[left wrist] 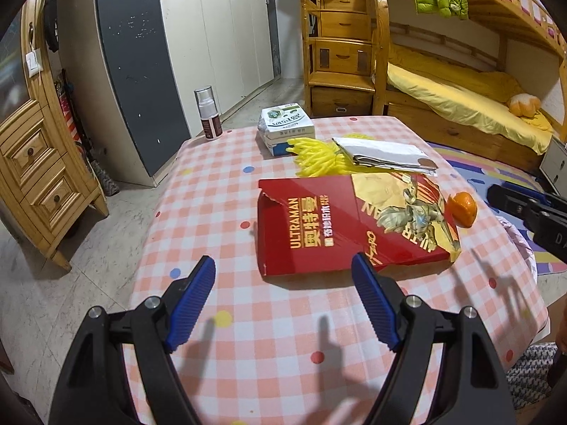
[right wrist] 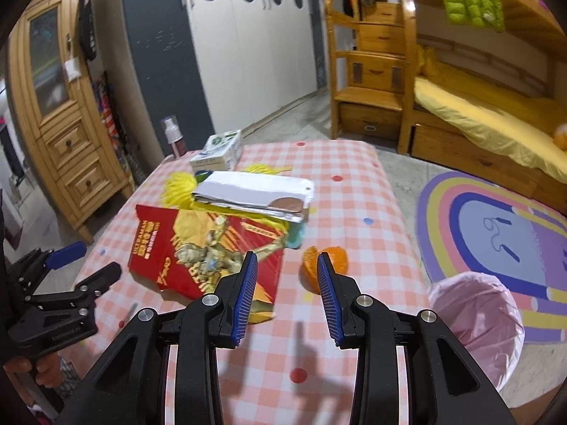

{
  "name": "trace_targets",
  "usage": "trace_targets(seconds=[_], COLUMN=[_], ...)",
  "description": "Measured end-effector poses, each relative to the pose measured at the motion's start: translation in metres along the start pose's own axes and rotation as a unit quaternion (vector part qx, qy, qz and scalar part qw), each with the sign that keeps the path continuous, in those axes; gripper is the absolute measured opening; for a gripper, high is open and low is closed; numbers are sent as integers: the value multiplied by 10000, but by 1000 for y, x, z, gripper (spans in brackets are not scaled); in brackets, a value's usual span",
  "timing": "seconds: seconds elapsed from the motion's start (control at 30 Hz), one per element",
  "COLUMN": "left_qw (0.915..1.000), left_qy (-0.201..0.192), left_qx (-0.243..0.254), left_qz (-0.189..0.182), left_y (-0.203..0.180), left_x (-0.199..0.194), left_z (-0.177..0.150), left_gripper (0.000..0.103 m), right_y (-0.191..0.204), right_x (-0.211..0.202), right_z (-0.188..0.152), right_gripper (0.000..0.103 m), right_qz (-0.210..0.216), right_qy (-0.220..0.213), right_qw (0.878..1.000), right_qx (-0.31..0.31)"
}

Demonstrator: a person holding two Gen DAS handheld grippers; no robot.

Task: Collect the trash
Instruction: 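Move both tools back over the table toward the red snack box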

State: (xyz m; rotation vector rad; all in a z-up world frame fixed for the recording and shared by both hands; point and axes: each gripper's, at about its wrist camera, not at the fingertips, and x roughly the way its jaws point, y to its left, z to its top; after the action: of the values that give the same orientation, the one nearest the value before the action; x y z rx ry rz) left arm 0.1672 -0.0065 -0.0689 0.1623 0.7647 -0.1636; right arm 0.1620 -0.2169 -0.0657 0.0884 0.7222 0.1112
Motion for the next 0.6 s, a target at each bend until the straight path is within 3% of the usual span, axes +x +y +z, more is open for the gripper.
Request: trace_targets(seconds=[0.17,0.37,0.5,0.6], left_qw=[9998,9984,9968,9963], left_qy=[111,480,666,782], left_qx=[-3,40,-183,-232], left_qz=[-162,-307,-392,-270], left_y=[-7,-14,-5,-1], left_x=[3,20,31,41], left_z=[-3,-10,-7,-4], left_gripper=[77,77,77,77], right_y=[14,18,16,19], right_x=[19,49,64,74], right_z=[11,32,45,52], right_gripper=[25,24,20,20], right_qz=[224,188,245,296], right_qy=[126,280,344,427], right_qw=[9992,9988,9987,9983], right_qx=[-307,-363,-268,-244])
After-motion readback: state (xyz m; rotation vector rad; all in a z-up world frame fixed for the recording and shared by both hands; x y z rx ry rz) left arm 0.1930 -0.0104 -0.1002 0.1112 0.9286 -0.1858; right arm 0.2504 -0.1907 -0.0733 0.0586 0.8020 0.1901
